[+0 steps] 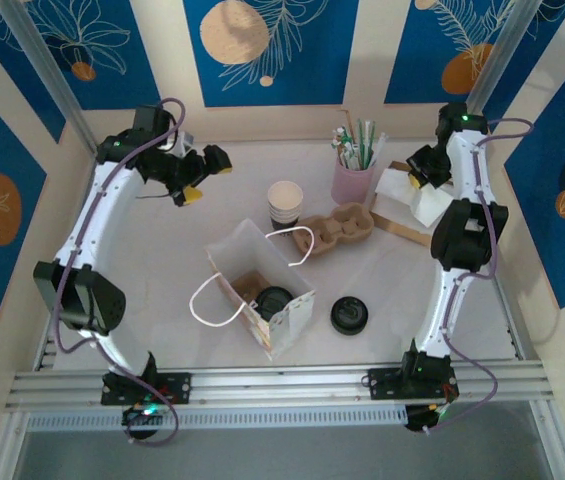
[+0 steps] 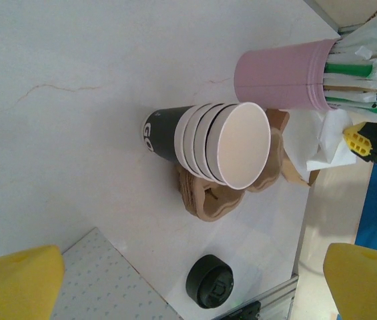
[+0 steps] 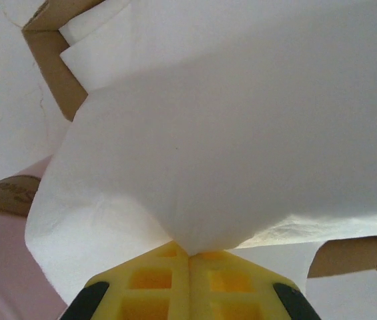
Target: Pack the takeout coffee
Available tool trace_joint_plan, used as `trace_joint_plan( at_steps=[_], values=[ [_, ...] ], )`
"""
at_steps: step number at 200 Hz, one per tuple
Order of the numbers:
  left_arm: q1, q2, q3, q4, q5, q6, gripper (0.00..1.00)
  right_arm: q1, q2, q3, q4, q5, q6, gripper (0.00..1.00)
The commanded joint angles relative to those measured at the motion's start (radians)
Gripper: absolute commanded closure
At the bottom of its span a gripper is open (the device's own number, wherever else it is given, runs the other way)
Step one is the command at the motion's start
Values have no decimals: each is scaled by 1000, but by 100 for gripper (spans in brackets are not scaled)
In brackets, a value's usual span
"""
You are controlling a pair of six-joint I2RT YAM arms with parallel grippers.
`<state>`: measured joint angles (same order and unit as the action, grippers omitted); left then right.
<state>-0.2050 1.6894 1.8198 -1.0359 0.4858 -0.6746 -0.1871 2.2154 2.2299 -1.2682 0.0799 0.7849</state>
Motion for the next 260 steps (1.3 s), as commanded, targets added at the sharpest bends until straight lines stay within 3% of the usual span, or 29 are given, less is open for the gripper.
trace_joint_plan(
  at_steps=[1, 65, 116, 198, 260],
  values=[
    [8, -50, -20, 2, 9, -3, 0, 6, -78, -9, -7, 16, -24, 100],
    [6, -110, -58, 10, 14, -9, 0, 39, -247, -20, 29, -53, -49, 100],
    [2, -175, -54, 17, 28, -31, 0, 106, -487, -119, 81, -144, -76, 100],
    [-2, -297, -133, 136, 50, -78, 0, 229, -813, -255, 215, -654, -70, 100],
    [-1, -308, -170, 185, 40, -82, 0, 511, -953, -373, 285, -870, 36, 100]
  ],
)
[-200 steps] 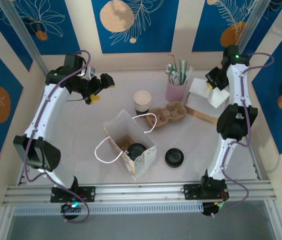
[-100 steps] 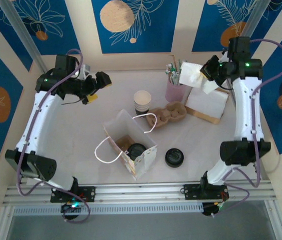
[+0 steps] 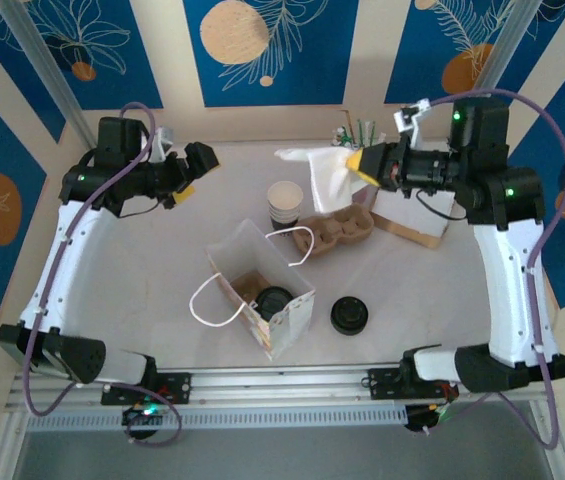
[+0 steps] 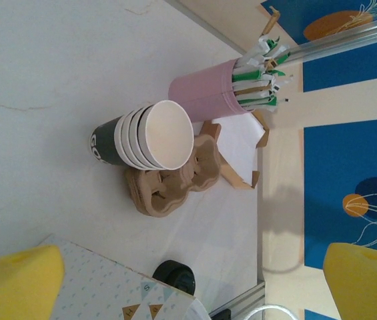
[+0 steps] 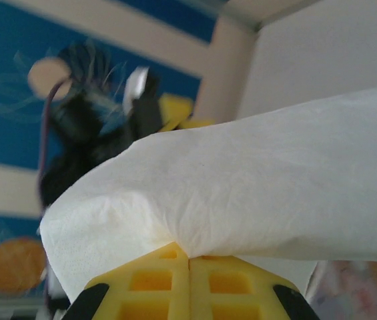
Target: Pack the takeout coffee
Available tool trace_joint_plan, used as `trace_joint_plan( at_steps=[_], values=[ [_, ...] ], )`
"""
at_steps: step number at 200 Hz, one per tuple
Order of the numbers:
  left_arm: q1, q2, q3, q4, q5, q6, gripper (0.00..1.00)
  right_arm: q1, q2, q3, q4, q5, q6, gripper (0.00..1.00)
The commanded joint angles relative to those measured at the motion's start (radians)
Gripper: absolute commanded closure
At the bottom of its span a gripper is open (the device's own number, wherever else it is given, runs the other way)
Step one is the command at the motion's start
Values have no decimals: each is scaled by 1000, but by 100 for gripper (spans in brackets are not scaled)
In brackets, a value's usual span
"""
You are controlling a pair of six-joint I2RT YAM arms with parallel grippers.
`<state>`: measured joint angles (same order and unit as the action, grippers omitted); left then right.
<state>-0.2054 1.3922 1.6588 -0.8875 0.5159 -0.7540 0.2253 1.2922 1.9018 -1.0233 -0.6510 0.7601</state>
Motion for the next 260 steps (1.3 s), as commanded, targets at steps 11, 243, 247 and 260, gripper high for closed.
trace_joint_plan(
  at_steps=[11, 243, 247, 260],
  values=[
    [0, -10, -13, 35, 8, 2, 0, 166, -39, -68, 54, -154, 83, 100],
    [12, -118, -98, -38, -12, 48, 0, 519, 70, -374, 324, -270, 215, 100],
    [11, -118, -97, -38, -11, 48, 0, 517, 70, -377, 327, -272, 218, 100],
    [11, -118, -100, -34, -12, 47, 0, 525, 80, -372, 327, -279, 218, 100]
  ],
)
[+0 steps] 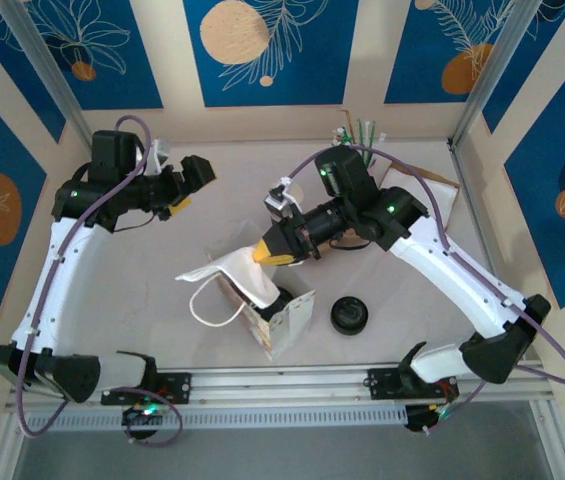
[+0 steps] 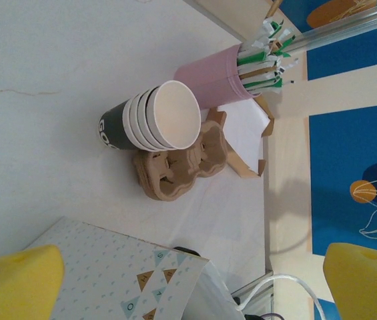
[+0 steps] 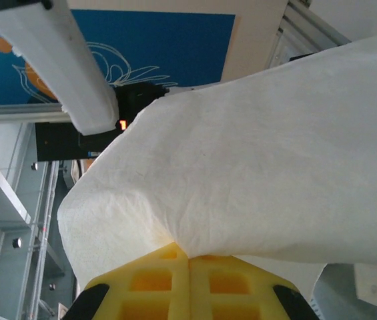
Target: Pack the takeout coffee
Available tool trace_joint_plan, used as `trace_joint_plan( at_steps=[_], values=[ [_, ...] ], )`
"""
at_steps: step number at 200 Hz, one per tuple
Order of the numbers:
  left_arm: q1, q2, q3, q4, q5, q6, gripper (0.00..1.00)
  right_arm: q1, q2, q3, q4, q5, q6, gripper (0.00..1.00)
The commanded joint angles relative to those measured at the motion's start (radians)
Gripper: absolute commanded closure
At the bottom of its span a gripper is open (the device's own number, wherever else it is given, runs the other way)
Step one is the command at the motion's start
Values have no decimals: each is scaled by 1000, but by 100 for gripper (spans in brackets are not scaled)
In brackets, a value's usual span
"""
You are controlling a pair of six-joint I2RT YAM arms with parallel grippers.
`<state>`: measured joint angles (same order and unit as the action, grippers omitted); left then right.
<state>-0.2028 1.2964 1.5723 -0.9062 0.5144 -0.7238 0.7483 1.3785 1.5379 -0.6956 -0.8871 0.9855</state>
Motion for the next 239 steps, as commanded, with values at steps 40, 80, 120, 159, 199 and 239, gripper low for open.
trace_joint_plan(
  at_steps=[40, 80, 120, 159, 199, 239],
  values=[
    [9, -22, -27, -8, -9, 15, 0, 59, 18, 55, -25, -49, -21, 100],
    [9, -21, -48, 3, -3, 15, 0, 89, 42, 59, -18, -56, -20, 100],
    [11, -16, -48, 4, -2, 21, 0, 69, 65, 8, 38, -77, 1, 100],
    [12, -11, -46, 4, -2, 24, 0, 53, 101, 2, 81, -113, 17, 100],
    [15, -10, -46, 3, -5, 25, 0, 72, 113, 3, 72, -116, 9, 100],
    [17, -2, -43, 4, -1, 26, 0, 33, 84, -31, 36, -88, -16, 100]
  ],
)
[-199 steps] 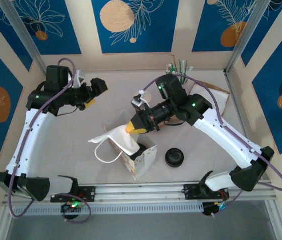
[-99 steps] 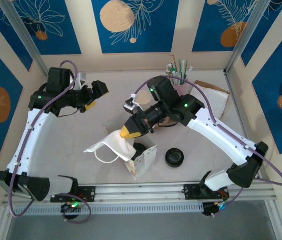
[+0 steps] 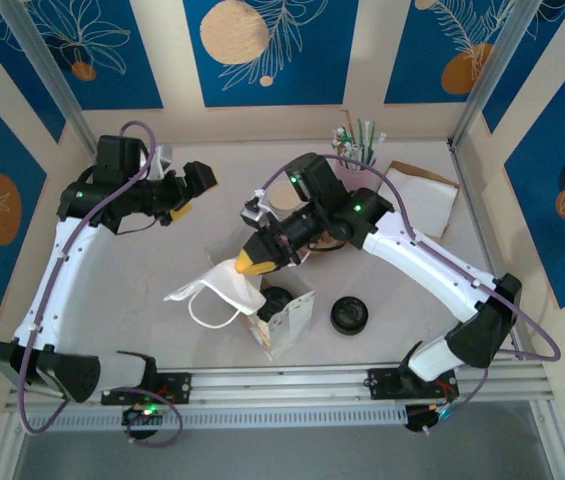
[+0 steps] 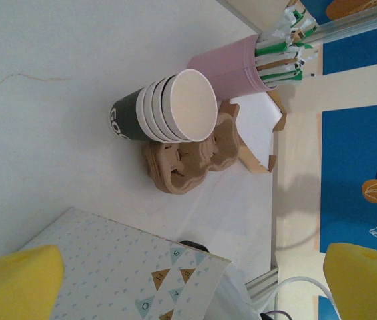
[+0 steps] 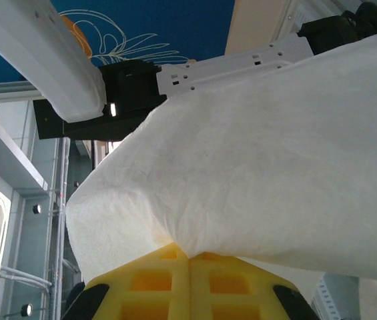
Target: Pack the takeout coffee
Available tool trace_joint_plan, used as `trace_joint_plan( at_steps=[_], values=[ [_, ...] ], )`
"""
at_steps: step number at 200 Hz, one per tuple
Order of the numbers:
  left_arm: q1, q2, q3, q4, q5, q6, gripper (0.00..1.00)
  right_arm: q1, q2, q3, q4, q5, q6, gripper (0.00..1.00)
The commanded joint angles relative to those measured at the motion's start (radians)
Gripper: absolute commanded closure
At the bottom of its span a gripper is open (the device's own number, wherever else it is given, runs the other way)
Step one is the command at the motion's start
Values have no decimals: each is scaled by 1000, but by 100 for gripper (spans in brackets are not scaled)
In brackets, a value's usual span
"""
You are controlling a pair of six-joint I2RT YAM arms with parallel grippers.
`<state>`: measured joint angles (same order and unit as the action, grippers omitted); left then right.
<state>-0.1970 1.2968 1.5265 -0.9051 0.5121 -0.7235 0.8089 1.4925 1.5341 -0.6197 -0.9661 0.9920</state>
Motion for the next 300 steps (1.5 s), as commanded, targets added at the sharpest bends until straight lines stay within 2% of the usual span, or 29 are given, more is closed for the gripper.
trace_joint_plan(
  at_steps=[1, 56, 141, 149, 157, 181, 215, 244, 259, 274, 300],
  values=[
    [10, -1, 3, 3, 1, 26, 0, -28, -32, -28, -44, -6, -25, 100],
    [11, 15, 12, 4, 4, 25, 0, -122, -113, -131, -79, 26, -35, 100],
    [11, 35, 20, 8, 6, 22, 0, -139, -109, -130, -143, 76, -76, 100],
    [11, 38, 20, 8, 5, 22, 0, -140, -106, -128, -155, 83, -82, 93],
    [11, 37, 20, 8, 5, 22, 0, -140, -105, -120, -166, 91, -88, 78],
    [11, 37, 16, 8, 4, 23, 0, -140, -102, -90, -203, 115, -109, 62],
    [11, 38, 17, 8, 4, 24, 0, -143, -107, -45, -232, 149, -123, 60],
    [11, 40, 17, 11, 2, 24, 0, -148, -128, -2, -259, 211, -141, 50],
    [11, 40, 14, 12, -1, 23, 0, -135, -129, 17, -247, 233, -137, 49],
    [11, 42, 14, 12, -3, 24, 0, -92, -92, 98, -317, 288, -193, 49],
    [10, 39, 11, 10, -8, 22, 0, 9, 0, 297, -502, 475, -310, 49]
  ],
)
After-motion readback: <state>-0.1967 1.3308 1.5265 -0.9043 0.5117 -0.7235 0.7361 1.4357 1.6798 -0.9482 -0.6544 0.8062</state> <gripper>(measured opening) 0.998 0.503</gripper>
